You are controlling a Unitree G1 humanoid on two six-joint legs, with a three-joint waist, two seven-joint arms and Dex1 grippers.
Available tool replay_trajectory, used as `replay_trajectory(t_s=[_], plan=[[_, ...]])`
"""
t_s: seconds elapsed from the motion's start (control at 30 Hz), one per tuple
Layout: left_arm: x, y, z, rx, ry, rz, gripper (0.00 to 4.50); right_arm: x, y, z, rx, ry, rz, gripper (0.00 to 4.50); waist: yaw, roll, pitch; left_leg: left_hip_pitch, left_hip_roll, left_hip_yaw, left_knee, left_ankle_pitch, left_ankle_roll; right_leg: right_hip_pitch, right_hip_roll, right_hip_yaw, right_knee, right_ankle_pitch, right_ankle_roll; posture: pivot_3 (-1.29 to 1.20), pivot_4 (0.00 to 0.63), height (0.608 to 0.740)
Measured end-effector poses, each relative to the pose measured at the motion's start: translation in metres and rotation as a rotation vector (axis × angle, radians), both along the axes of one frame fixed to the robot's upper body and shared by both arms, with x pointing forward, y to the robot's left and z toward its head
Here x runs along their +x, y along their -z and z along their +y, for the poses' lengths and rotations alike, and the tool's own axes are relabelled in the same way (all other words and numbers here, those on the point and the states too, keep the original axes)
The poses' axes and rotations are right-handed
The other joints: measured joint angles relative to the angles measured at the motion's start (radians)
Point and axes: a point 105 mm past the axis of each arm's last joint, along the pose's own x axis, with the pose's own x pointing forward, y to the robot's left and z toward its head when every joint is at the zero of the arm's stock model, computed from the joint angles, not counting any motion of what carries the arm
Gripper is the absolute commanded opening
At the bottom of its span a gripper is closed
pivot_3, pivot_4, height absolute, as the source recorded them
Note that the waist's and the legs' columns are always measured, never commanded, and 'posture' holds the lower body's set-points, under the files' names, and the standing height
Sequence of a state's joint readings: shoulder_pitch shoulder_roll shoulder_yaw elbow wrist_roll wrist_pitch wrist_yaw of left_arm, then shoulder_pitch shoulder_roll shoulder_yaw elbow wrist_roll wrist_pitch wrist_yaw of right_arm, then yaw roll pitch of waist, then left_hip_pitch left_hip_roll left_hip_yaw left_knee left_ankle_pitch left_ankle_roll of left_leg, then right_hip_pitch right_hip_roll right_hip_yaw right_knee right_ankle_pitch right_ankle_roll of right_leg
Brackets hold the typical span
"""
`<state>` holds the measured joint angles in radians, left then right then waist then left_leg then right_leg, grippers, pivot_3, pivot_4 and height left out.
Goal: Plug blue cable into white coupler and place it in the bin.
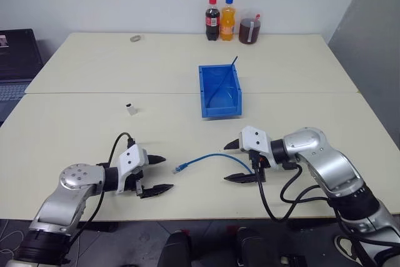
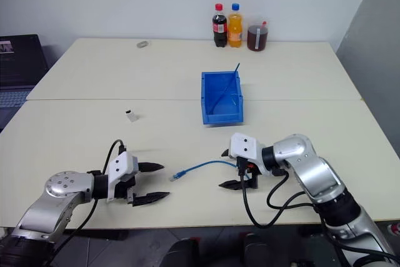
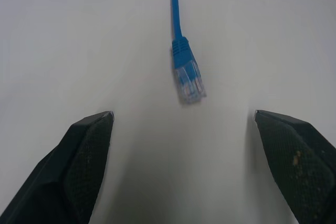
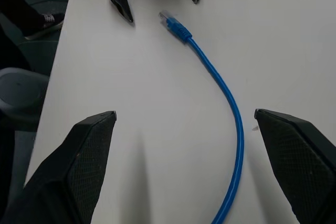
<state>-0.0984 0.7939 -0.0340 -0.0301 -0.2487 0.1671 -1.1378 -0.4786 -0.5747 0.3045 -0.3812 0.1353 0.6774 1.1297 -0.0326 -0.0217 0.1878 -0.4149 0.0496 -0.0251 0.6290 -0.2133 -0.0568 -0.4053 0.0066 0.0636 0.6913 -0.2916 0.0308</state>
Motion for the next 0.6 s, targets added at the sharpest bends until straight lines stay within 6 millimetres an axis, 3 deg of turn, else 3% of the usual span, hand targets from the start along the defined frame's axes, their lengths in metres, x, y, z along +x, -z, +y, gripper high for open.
replay_trajectory(t_s=[0.2, 0.6], plan=[[0.006, 0.004, -0.011, -0.003, 0.019, -0.017, 4.5, -0.003, -0.005, -0.004, 0.051, 0.113, -0.004, 4.49, 0.005, 0.001, -0.003, 0.0, -0.001, 0.001, 0.001, 0.0, 0.0, 0.001, -0.001, 0.001, 0.0, 0.0, 0.005, 0.0, 0.15, 0.74], [0.016, 0.008, -0.026, -0.022, 0.041, -0.005, 2.11, -0.009, -0.002, -0.006, 0.091, 0.182, 0.037, 4.5, 0.007, 0.002, -0.006, 0.001, -0.002, 0.0, 0.002, 0.001, 0.001, 0.002, -0.002, 0.001, 0.0, 0.0, 0.006, 0.0, 0.15, 0.74]])
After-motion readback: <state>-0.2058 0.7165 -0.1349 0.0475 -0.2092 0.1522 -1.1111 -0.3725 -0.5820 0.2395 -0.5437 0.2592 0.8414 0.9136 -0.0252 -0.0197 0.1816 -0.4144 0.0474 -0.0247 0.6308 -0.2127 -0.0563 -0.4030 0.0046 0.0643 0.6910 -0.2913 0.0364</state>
